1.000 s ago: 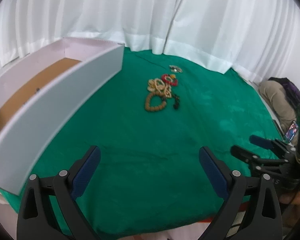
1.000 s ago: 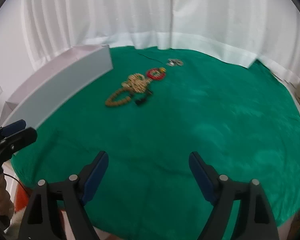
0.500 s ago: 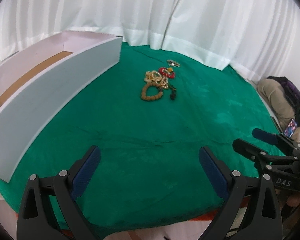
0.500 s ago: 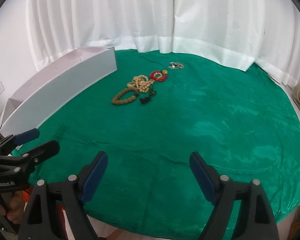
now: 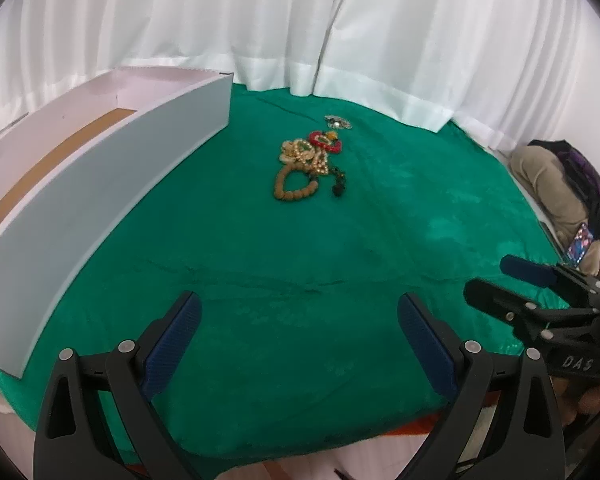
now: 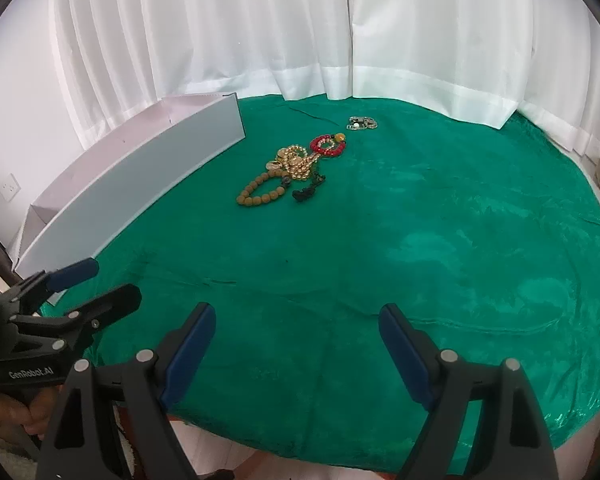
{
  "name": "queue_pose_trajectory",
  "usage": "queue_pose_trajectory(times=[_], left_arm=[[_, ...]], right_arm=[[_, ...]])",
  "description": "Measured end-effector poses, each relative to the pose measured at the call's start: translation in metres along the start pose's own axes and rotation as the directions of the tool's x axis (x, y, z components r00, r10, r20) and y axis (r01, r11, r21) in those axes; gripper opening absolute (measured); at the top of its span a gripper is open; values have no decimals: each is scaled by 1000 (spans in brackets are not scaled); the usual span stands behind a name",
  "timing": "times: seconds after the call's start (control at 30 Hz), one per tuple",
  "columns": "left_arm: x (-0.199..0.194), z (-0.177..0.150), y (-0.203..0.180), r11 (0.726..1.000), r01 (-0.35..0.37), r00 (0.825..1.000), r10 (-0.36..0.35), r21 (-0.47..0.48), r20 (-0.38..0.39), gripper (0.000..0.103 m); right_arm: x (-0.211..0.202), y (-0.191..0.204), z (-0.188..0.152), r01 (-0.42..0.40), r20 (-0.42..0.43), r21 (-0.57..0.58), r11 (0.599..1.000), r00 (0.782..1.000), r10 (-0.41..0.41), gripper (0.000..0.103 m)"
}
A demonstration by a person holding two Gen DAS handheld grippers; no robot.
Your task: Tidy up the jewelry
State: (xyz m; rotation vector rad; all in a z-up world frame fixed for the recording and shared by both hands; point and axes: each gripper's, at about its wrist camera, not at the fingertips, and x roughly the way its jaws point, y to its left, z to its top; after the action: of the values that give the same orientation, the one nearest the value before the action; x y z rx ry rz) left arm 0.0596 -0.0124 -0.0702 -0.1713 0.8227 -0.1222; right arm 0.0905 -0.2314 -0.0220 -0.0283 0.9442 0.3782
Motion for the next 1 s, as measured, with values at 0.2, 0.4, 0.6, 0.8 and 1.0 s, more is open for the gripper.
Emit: queue_pose_trajectory(times=[0.2, 0.4, 0.6, 0.8, 1.0], left_arm=[[1, 1, -5, 1000, -12, 1000, 12, 14, 4, 100], [8, 0, -16, 997, -45, 999, 46, 61, -12, 100], [14, 0, -18, 997, -26, 999, 29, 75, -37, 100], [21, -2, -18, 997, -19, 997, 24, 72, -71, 100], [27, -1, -19, 996, -45, 996, 50, 79, -70, 100]], right_arm=[[4, 0, -3, -8, 0, -25, 1000, 1000, 8, 85], [8, -7, -5, 64, 1, -40, 997, 998, -64, 85], [10, -9, -7, 87, 1, -46, 995, 996, -87, 85], [11, -12, -4, 115, 3, -52, 992, 993, -115, 85], [18, -18, -4, 131, -19, -46, 990, 991, -132, 85]])
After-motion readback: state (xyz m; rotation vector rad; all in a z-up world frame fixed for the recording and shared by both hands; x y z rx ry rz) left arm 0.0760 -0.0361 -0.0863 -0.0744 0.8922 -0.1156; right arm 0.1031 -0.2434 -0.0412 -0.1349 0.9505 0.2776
